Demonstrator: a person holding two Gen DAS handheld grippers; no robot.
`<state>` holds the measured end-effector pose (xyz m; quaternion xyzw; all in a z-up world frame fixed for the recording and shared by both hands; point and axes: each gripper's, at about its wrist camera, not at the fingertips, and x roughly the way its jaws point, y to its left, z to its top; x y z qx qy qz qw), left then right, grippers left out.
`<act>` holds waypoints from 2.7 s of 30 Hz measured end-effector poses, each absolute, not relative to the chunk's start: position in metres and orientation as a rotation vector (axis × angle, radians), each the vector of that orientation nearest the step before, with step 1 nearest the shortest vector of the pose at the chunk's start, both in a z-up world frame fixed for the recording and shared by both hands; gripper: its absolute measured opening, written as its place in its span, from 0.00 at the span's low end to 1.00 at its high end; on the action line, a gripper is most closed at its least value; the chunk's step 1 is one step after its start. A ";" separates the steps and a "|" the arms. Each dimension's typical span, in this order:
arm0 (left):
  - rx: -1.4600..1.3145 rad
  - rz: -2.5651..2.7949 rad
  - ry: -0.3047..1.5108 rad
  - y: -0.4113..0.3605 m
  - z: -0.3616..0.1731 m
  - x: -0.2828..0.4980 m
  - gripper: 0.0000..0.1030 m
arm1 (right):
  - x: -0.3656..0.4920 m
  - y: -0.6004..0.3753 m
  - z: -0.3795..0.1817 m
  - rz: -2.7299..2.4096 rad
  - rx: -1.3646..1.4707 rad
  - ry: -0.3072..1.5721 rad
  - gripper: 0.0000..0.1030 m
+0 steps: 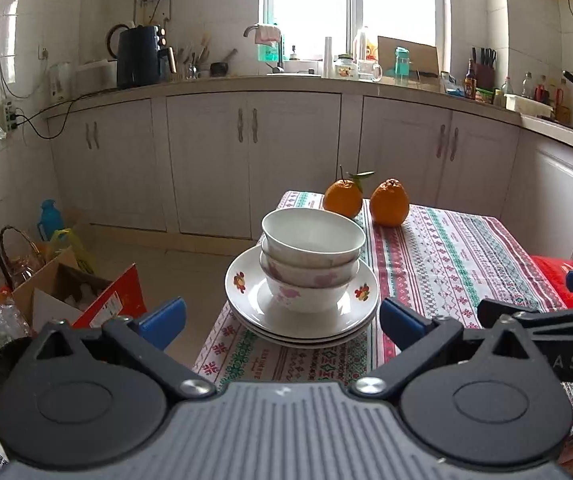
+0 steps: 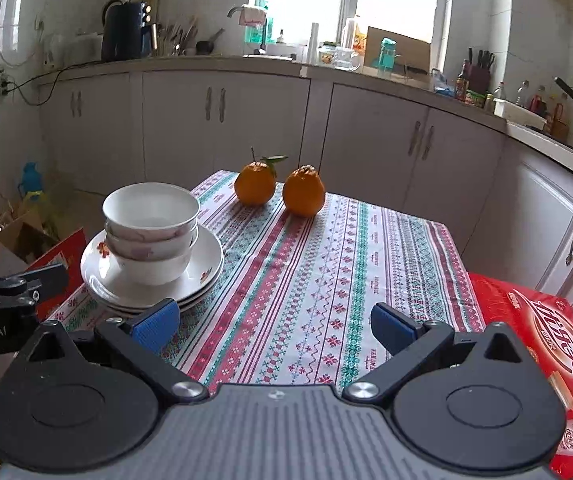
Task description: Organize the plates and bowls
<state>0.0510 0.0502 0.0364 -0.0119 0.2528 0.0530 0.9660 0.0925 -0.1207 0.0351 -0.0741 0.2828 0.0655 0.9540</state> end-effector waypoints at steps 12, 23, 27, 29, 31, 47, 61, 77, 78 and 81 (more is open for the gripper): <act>-0.013 0.138 0.501 0.046 0.036 0.048 0.99 | 0.090 -0.120 0.034 0.111 -0.154 0.558 1.00; -0.011 0.150 0.494 0.043 0.038 0.045 0.99 | 0.089 -0.121 0.035 0.107 -0.150 0.553 1.00; -0.003 0.154 0.491 0.042 0.039 0.045 0.99 | 0.089 -0.121 0.035 0.109 -0.147 0.555 1.00; -0.004 0.154 0.492 0.042 0.039 0.045 0.99 | 0.089 -0.121 0.035 0.109 -0.147 0.554 1.00; -0.006 0.153 0.492 0.042 0.040 0.044 0.99 | 0.089 -0.121 0.035 0.109 -0.146 0.554 1.00; -0.004 0.160 0.494 0.040 0.040 0.043 0.99 | 0.089 -0.122 0.035 0.105 -0.144 0.555 1.00; -0.004 0.158 0.495 0.039 0.040 0.044 0.99 | 0.090 -0.123 0.036 0.099 -0.143 0.554 1.00; -0.007 0.157 0.492 0.039 0.041 0.043 0.99 | 0.089 -0.121 0.037 0.093 -0.145 0.548 1.00; -0.008 0.156 0.492 0.040 0.041 0.043 0.99 | 0.088 -0.121 0.037 0.093 -0.144 0.548 1.00; -0.007 0.155 0.493 0.040 0.041 0.043 0.99 | 0.088 -0.122 0.037 0.093 -0.144 0.550 1.00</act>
